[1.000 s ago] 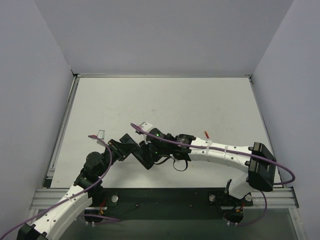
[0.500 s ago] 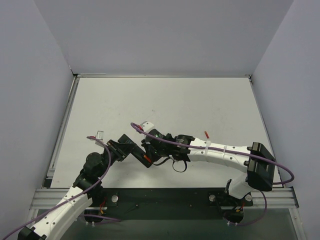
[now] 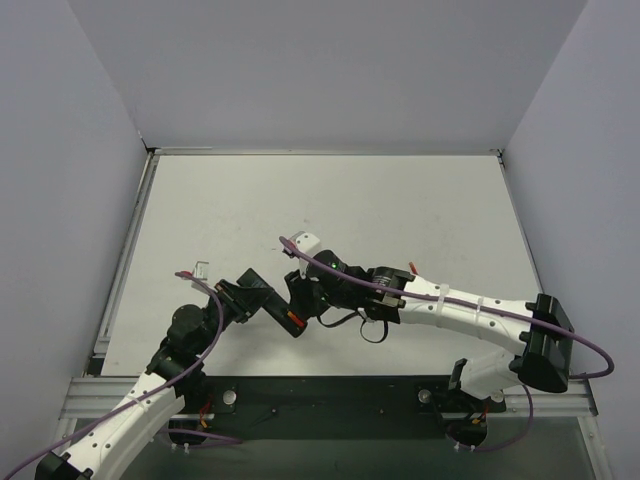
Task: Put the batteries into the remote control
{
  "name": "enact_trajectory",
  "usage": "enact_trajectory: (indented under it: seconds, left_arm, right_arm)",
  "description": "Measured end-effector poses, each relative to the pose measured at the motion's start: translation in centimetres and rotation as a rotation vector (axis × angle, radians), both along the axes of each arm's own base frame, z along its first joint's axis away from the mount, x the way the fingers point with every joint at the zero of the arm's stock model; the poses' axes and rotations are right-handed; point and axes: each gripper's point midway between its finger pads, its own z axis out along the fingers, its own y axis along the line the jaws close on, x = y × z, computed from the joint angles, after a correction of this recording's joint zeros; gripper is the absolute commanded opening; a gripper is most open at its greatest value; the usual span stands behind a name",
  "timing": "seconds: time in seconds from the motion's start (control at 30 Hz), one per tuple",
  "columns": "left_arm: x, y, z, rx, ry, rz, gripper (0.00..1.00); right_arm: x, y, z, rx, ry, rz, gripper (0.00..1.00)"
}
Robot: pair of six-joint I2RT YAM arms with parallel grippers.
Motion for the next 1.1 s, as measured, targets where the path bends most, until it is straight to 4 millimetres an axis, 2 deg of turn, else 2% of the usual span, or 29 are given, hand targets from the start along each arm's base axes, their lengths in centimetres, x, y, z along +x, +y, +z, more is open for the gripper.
enact_trajectory:
  seconds: [0.13, 0.47, 0.57, 1.03, 1.1]
  left_arm:
    - [0.0, -0.1, 0.1, -0.001, -0.004, -0.005, 0.00]
    - [-0.1, -0.2, 0.8, -0.021, -0.023, -0.011, 0.00]
    - [-0.1, -0.2, 0.8, -0.022, -0.023, -0.013, 0.00]
    - [-0.1, -0.4, 0.9, -0.035, -0.017, -0.019, 0.00]
    - [-0.1, -0.4, 0.8, -0.032, -0.012, -0.019, 0.00]
  right_arm:
    - [-0.3, 0.6, 1.0, 0.045, -0.001, 0.028, 0.37]
    - [-1.1, 1.3, -2.5, -0.022, 0.072, 0.066, 0.35]
    - [-1.0, 1.2, -2.8, -0.031, 0.075, 0.064, 0.30]
    - [-1.1, 1.2, -4.0, -0.057, 0.092, 0.063, 0.30]
    - [-1.1, 1.2, -4.2, -0.061, 0.094, 0.063, 0.25]
